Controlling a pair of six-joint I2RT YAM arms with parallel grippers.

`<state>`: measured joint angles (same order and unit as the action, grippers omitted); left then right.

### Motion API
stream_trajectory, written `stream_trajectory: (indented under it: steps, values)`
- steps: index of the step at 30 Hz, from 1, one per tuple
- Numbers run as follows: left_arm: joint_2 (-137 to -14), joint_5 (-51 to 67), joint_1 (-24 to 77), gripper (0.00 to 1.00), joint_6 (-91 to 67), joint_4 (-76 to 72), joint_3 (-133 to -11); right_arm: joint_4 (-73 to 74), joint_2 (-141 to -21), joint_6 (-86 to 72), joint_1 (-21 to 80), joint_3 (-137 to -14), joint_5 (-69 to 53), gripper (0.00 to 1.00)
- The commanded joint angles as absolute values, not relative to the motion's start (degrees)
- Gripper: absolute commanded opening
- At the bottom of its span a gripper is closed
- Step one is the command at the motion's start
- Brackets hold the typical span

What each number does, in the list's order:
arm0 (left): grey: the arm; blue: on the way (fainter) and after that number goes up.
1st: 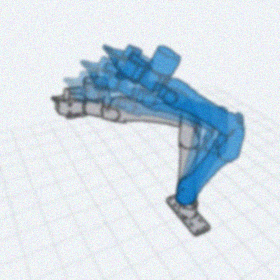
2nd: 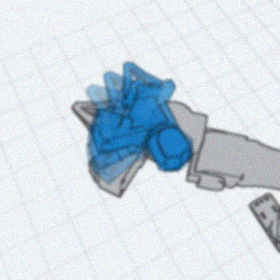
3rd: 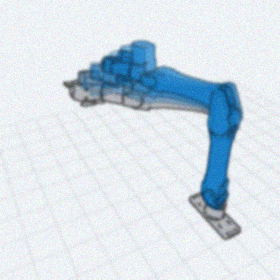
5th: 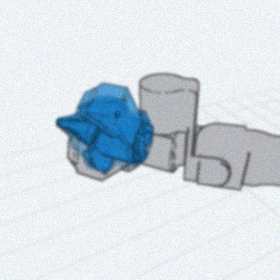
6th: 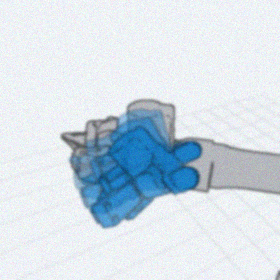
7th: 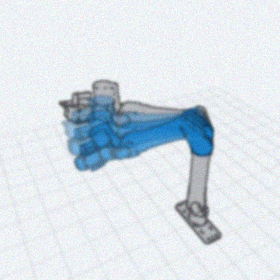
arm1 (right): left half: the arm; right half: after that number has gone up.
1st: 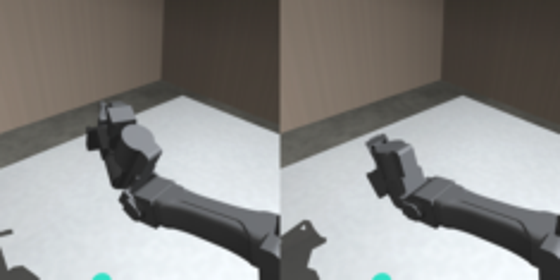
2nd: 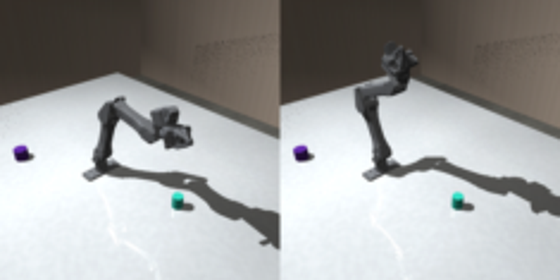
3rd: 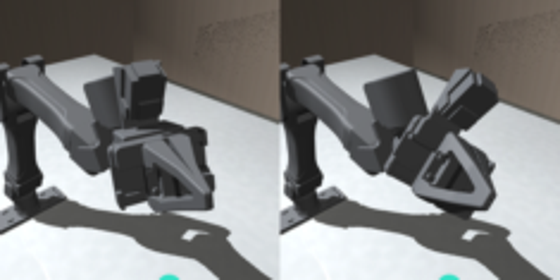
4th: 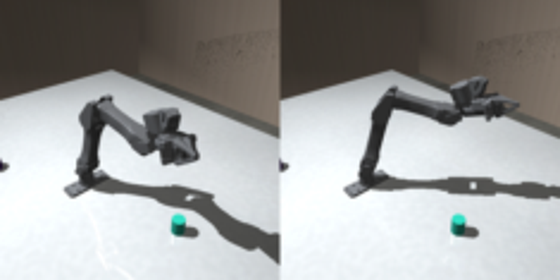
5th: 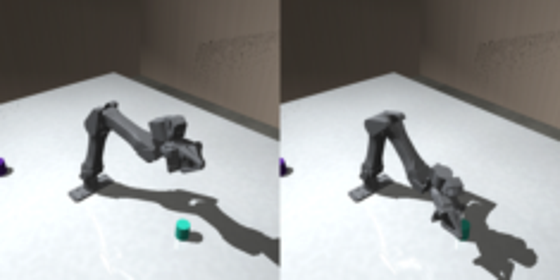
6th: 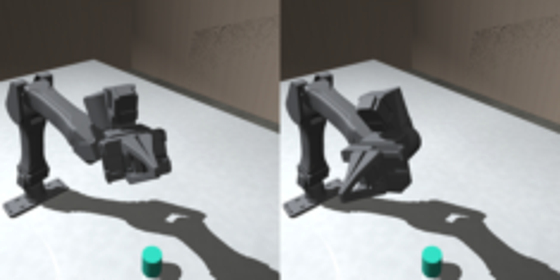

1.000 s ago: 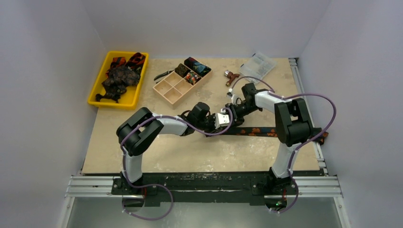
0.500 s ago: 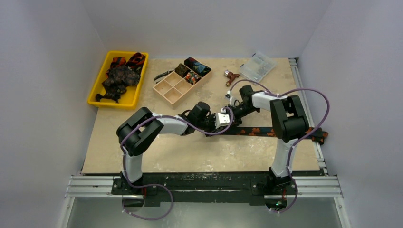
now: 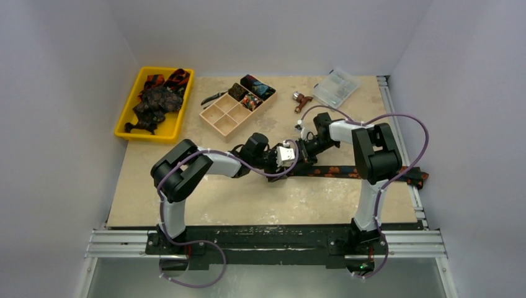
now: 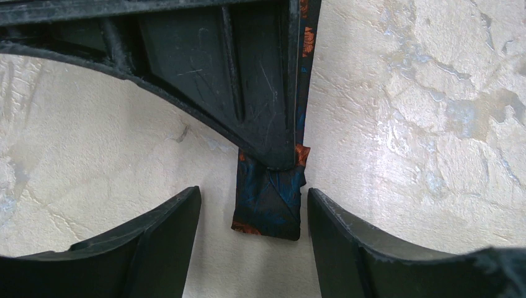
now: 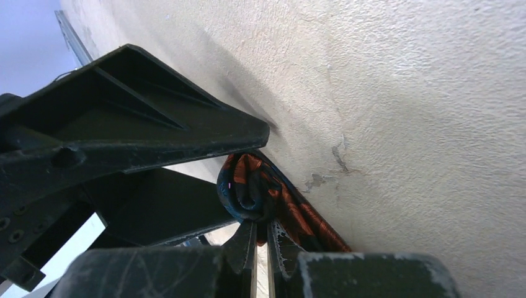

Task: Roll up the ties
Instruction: Roll the tie at the center of the board.

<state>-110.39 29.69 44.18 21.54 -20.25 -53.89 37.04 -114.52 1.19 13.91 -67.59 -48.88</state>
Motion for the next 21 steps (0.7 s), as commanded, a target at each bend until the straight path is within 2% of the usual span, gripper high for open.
stream_trajectory:
  steps: [1,9,12,17,21]
  values:
    - [-111.07,32.16,43.60,0.65,22.06,-23.28,-50.69,38.19,-116.88,4.31,12.79,-67.71,-43.20,0.00]
    - [-113.64,35.34,43.75,0.81,21.09,-25.46,-52.79,38.87,-117.65,6.47,11.83,-66.55,-43.85,0.00]
    - [-115.13,34.87,44.34,0.82,21.88,-24.58,-54.52,38.93,-117.89,6.87,11.78,-66.27,-43.93,0.00]
    - [-116.94,32.47,45.42,0.64,24.42,-20.24,-56.94,40.11,-117.21,7.87,11.69,-66.90,-45.92,0.00]
    - [-115.56,30.71,45.55,0.40,26.50,-16.14,-55.77,41.53,-115.19,8.37,11.89,-69.16,-49.39,0.00]
